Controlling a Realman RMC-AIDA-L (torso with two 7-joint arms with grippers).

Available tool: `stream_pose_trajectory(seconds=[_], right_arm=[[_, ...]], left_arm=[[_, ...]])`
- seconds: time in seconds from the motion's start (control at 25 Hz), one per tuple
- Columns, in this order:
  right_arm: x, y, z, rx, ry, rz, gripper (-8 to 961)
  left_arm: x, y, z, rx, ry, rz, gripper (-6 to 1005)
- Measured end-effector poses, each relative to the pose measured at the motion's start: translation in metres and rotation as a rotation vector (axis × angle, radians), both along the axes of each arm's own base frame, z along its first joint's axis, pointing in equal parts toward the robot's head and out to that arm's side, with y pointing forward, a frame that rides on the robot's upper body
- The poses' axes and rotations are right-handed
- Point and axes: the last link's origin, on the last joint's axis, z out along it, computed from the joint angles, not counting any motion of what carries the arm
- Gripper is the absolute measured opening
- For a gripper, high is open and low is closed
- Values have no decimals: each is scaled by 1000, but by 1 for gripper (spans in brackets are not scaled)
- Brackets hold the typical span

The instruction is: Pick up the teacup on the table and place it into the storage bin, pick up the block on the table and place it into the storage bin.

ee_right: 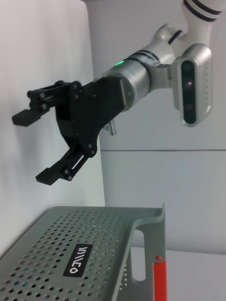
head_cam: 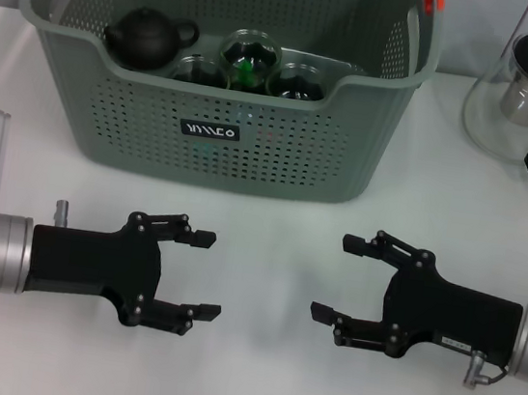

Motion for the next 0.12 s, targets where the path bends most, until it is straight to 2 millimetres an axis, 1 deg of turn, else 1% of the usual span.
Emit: stream_pose_trajectory(seconds=[0.12], right_arm=[[-2,2,-2,43,-36,80,945]], left_arm=[[1,-1,1,-16,2,-9,843]])
